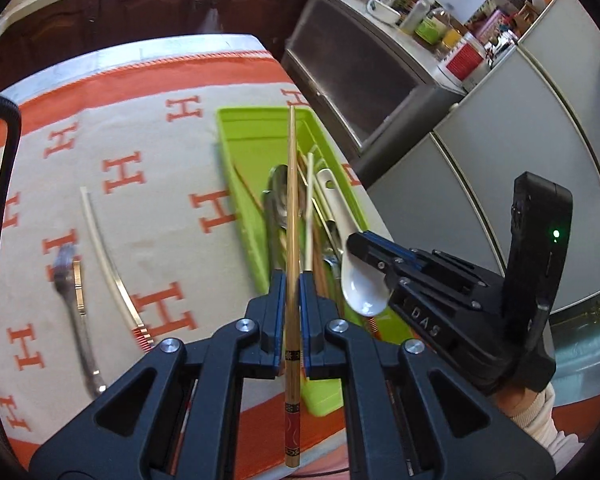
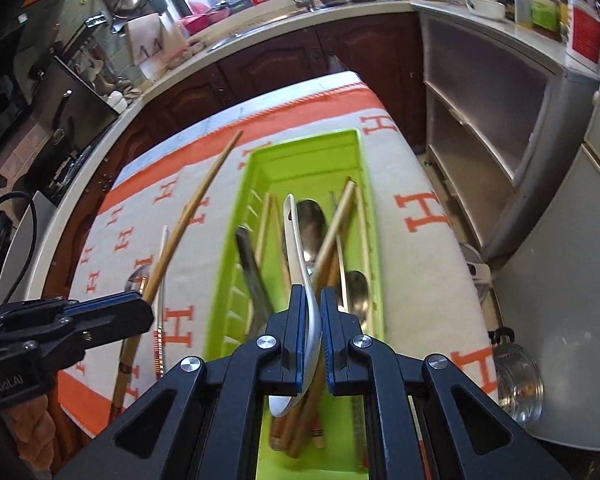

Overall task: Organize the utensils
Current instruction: 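Carry the chopstick and white spoon into the green tray with both grippers and release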

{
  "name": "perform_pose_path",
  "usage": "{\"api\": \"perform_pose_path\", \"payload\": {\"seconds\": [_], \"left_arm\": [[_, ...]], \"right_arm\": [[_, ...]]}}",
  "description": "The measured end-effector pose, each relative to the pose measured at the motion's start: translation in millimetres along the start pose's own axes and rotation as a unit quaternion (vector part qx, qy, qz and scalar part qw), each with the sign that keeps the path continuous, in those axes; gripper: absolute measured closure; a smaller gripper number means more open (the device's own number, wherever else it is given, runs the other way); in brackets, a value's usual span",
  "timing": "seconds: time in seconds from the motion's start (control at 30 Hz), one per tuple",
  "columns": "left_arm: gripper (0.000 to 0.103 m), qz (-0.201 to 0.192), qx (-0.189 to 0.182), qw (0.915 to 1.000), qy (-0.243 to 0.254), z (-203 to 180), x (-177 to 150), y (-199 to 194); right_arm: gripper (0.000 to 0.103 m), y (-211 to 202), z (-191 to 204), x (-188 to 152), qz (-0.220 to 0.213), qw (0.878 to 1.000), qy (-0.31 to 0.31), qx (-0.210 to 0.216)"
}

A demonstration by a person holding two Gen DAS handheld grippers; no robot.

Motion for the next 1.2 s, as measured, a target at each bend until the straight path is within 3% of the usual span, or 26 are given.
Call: {"api": "perform_pose_path", "payload": {"seconds": [0.17, 0.3, 0.53, 0.77, 1.0, 1.2], "left_arm": [[0.098, 0.019, -0.015, 0.9994, -0.023, -6, 0, 41], [0.098, 0.03, -0.007, 0.9989, -0.037, -1, 0, 66], [0.098, 0.039, -0.01, 0.9982, -0.045, 8, 1, 83], [0.098, 0.034, -0.005, 0.9988, -0.035, 8, 0, 71], [0.098, 0.025, 0.011, 0.9992, -0.028, 13, -5, 45], [0.098, 0.008, 0.054, 0.9984, -0.016, 37, -19, 9]], "right_arm": [[0.096, 10, -12, -12, 0.013, 1.0, 0.004, -0.004], [0.096, 19, -18, -17, 0.018, 1.0, -0.003, -0.019], [0.092, 23, -9, -19, 0.032, 0.999, -0.013, -0.02], [0.081, 22, -2, -18, 0.029, 0.999, -0.012, -0.019], [0.081, 1, 8, -20, 0.012, 0.999, -0.03, -0.024], [0.081, -12, 30, -27, 0.009, 0.998, -0.055, -0.015]]}}
Point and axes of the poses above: each gripper's, at about its wrist camera, not at the fingertips, and y roughly the way its jaws point, z to its left, x to its top, the point moved 5 cm from there along y, roughly the way its jaws point, and after that the axes turned 1 degree about -x, right-handed, at the moved point
